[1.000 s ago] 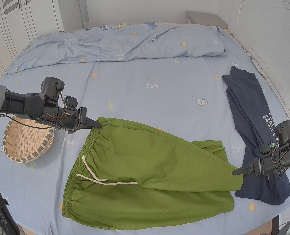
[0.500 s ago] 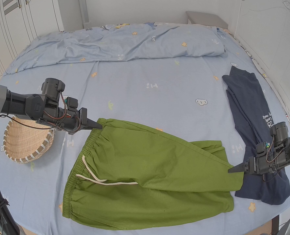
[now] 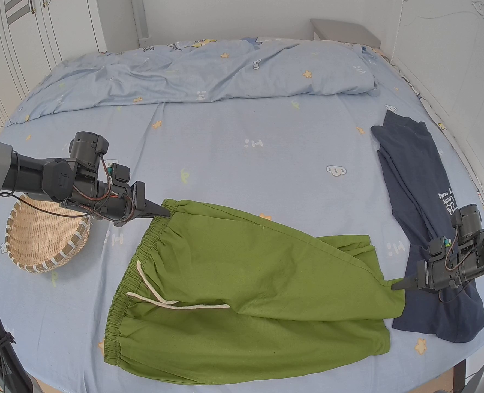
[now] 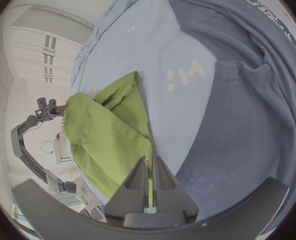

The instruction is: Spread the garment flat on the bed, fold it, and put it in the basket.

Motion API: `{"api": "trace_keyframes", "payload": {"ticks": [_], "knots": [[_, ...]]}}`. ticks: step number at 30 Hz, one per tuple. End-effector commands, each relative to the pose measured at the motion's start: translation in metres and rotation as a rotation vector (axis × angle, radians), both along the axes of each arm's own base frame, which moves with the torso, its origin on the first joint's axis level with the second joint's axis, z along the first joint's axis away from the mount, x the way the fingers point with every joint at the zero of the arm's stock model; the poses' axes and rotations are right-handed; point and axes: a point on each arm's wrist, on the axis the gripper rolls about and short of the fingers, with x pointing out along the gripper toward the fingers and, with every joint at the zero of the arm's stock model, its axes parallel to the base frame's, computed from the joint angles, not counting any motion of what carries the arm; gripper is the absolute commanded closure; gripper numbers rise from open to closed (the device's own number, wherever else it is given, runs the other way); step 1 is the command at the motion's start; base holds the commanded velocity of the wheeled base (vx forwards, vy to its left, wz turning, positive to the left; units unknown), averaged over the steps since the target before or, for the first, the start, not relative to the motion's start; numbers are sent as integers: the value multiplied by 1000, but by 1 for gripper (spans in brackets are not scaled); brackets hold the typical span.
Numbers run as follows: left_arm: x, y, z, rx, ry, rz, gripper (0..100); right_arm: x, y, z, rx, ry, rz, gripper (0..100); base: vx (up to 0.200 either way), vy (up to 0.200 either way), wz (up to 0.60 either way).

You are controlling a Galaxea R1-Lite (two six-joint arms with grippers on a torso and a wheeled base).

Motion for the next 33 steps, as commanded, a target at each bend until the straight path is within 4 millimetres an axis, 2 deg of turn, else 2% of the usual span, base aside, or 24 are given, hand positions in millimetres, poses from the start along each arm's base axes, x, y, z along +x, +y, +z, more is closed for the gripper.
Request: {"api": "trace_keyframes", "payload": {"ticks": [1,4,7,8,10,11,13,15,16,18,20,23,25,32,33], "knots": [[-4,2,0,1,8,5,100,3,-5,6,2,-29,-18,100,0,0,0],[-6,8,1,0,8,19,100,5,-5,14,0,-63,-16,100,0,0,0],[-13,16,8,0,-4,39,100,6,-3,36,-3,-145,-14,100,0,0,0],[-14,16,9,0,-4,40,100,7,-3,37,-3,-150,-15,100,0,0,0],[-18,23,15,-1,-29,58,100,13,-1,60,11,-221,-28,100,0,0,0],[-19,23,17,-1,-35,60,100,14,0,63,13,-230,-29,100,0,0,0],[-23,29,22,2,-64,78,100,19,9,81,28,-280,-13,100,0,0,0],[-24,29,22,5,-76,80,100,21,12,86,32,-298,-7,100,0,0,0],[-27,28,21,16,-110,87,100,27,17,99,38,-341,10,100,0,0,0],[-27,28,21,16,-110,87,100,27,17,99,38,-341,10,100,0,0,0],[-30,29,24,34,-214,121,100,41,30,119,60,-403,32,100,0,0,0],[-29,31,24,40,-249,145,100,53,34,121,68,-410,37,100,0,0,0],[-26,42,24,43,-270,182,100,65,36,127,68,-443,42,100,0,0,0],[-20,57,34,44,-310,222,100,95,38,138,72,-498,46,100,0,0,0],[-19,62,36,46,-316,236,100,104,39,139,72,-509,47,100,0,0,0]]}}
